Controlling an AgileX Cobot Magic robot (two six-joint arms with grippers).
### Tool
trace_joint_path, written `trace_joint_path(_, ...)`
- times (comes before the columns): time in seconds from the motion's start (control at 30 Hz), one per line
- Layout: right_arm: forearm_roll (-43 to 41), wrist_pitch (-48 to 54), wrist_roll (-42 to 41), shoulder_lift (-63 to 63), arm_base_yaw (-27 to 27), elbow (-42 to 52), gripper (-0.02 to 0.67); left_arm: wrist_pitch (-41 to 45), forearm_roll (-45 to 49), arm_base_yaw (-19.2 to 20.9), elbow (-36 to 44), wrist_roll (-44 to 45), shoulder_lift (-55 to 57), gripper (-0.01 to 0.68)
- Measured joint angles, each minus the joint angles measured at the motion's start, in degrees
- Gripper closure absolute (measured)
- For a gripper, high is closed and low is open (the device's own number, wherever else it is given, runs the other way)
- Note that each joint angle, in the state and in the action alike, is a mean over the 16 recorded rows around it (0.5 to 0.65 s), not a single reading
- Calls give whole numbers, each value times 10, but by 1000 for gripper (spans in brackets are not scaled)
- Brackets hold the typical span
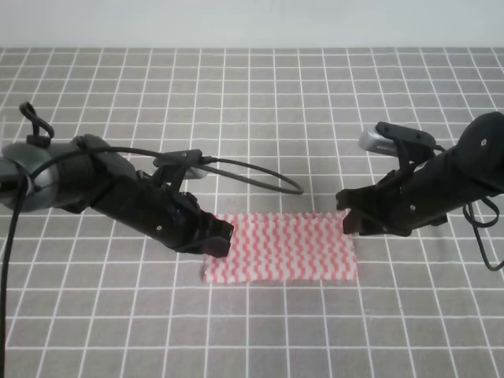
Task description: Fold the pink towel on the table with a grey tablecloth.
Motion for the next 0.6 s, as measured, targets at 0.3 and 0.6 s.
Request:
trace_joint_path(0.3,3,-7,0,20,0,0,465,-1,3,0,0,-1,6,676)
trace_joint_path(0.6,20,-11,-3,36,0,-1,466,-2,5,0,0,-1,6,676)
